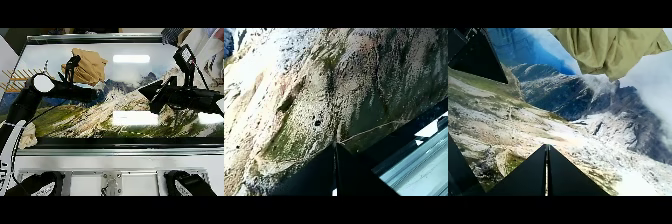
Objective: Fold the clothes and pants, and hang the long-sleeved shirts on hangers.
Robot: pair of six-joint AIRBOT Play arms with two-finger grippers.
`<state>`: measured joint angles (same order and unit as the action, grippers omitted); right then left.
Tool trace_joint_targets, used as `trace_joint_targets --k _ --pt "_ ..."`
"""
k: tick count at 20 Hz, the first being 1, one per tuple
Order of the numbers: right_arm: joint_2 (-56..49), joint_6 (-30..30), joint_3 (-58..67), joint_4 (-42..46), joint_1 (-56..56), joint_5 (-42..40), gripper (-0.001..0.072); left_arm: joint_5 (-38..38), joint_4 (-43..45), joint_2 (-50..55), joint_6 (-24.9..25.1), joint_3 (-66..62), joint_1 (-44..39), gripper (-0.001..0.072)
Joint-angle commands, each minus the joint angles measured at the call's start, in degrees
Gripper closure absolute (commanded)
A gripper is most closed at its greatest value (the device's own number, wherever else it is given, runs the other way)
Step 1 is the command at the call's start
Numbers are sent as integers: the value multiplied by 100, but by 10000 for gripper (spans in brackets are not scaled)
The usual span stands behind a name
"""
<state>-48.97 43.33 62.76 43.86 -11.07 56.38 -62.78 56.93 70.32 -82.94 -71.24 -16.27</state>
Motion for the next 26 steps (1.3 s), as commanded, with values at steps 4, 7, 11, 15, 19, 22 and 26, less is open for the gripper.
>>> trace_joint_targets --k 4,7,11,15,19,22,26 --pt "-2 2 4 -2 -2 2 689 2 2 -2 0 2 -4 693" --pt "-2 2 4 0 -2 0 689 2 2 -2 0 2 -4 693" --pt "-2 2 4 0 -4 2 689 2 2 -2 0 2 -4 693" --pt "-2 2 4 -24 -2 2 689 4 0 -2 0 2 -4 693" --pt "-2 4 4 -26 -2 2 689 1049 142 0 352 -4 11 3" --pt "-2 7 4 -166 -4 7 689 1904 1572 485 234 -422 7 19" --pt "-4 7 4 -190 -2 4 689 1779 3220 2094 -295 -1657 7 19"
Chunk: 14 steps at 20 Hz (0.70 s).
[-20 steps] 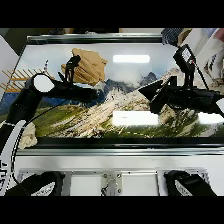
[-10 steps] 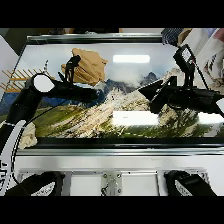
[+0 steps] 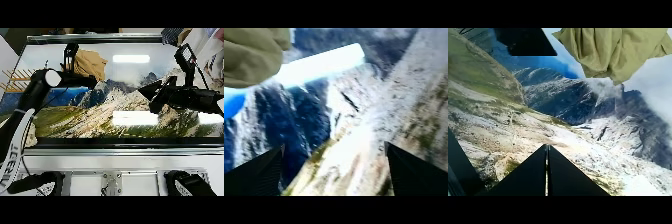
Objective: Fold the clothes and pants, and hang the long-sleeved shirts on hangers.
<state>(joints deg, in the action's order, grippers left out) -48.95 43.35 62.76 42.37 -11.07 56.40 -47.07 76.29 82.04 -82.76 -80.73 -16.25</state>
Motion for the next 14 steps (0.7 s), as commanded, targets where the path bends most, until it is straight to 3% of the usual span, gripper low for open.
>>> trace_joint_targets --k 1,4,7,10,13,14 --pt "-15 4 4 -39 -2 4 689 205 1537 1346 -439 -1038 4 19" --pt "-48 118 4 -42 -2 22 689 107 1668 2603 -844 -2135 4 19" --pt "-98 260 4 -42 -4 24 689 -20 1668 3550 -929 -3088 -79 19" --pt "-140 258 4 -39 -2 22 689 -258 1676 4118 -949 -3738 -149 19" --pt "-160 258 4 -39 -2 22 689 -243 1683 4238 -1082 -3604 -149 21" --pt "-162 256 4 -39 -2 20 689 -273 1679 4238 -1215 -3539 -149 104"
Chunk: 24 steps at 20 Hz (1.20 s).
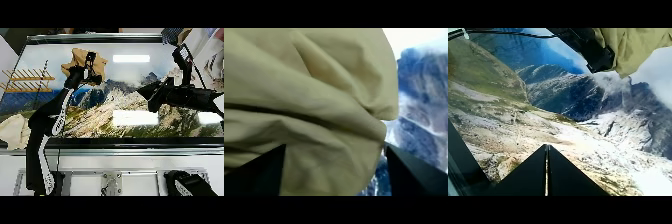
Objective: Fold the clothes and pants, and hang the long-sleeved shirts on hangers.
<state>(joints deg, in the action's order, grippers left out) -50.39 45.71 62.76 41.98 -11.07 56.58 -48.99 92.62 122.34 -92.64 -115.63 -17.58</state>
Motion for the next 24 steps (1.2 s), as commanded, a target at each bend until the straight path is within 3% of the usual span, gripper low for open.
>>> trace_joint_targets --k 1,2,3,7,10,12,16,19,23,24 --pt "-28 20 4 0 -2 2 689 -190 48 208 -310 -31 -9 332" --pt "-35 20 4 9 -2 0 689 -249 39 197 -382 -31 17 540" --pt "-33 17 4 46 -2 -28 689 -291 31 146 -385 -31 42 698" --pt "87 164 15 396 184 -1043 690 55 33 -798 -382 -31 17 694" --pt "251 1023 101 1016 638 -2048 690 562 24 -2201 -376 -28 -221 694" --pt "358 1609 120 1314 1047 -2142 690 695 22 -3180 -332 -28 -538 694" --pt "496 2382 120 1462 1851 -1856 690 841 31 -4715 181 -28 -1355 694" --pt "505 2417 118 1467 2216 -1106 689 566 39 -5348 286 111 -1799 694" --pt "393 2420 107 1526 2251 -15 675 -114 31 -5864 201 1445 -1753 694" --pt "337 2420 105 1523 2247 291 516 -341 31 -5897 122 1832 -1690 694"
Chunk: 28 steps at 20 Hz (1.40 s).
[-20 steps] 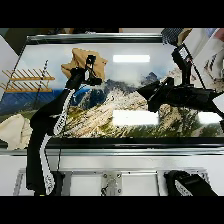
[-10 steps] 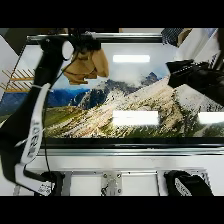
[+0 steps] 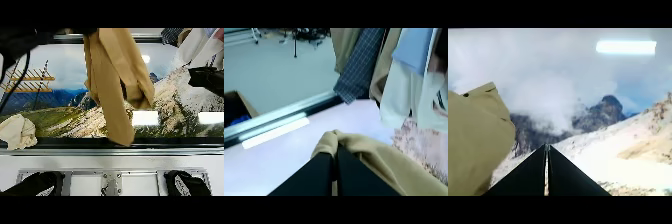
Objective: Fold the clothes and pants, and hang the long-sleeved shirts on hangers.
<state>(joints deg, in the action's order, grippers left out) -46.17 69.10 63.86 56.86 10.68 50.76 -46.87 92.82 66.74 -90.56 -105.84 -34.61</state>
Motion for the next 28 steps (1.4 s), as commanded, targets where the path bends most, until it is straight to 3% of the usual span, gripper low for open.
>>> trace_joint_targets --k 1,2,4,7,12,15,19,22,28 --pt "-168 81 -4 33 63 1182 216 -785 11 -332 -133 1248 96 694" --pt "-291 83 -11 -31 48 1502 51 -938 13 -308 -184 1600 186 694" --pt "-538 151 -90 -225 -50 1947 54 -1080 0 -184 -208 2256 404 694" --pt "-887 146 -557 -289 -562 1996 55 -1150 -177 129 -367 2953 706 694" --pt "-1349 144 -1576 -284 -1801 1342 55 -1060 -1228 686 -367 3473 1220 694" --pt "-1626 164 -1814 37 -2339 1152 55 -1067 -1349 907 -367 3473 1370 694" --pt "-2199 909 -1860 568 -2286 570 55 -1134 -1349 931 -365 3473 1480 694" --pt "-2879 1016 -1860 -85 -2321 219 54 -1163 -1349 933 -365 3475 1475 694" --pt "-3886 -7 -1858 -1827 -2673 105 56 -1163 -1344 933 -330 3473 1449 694"
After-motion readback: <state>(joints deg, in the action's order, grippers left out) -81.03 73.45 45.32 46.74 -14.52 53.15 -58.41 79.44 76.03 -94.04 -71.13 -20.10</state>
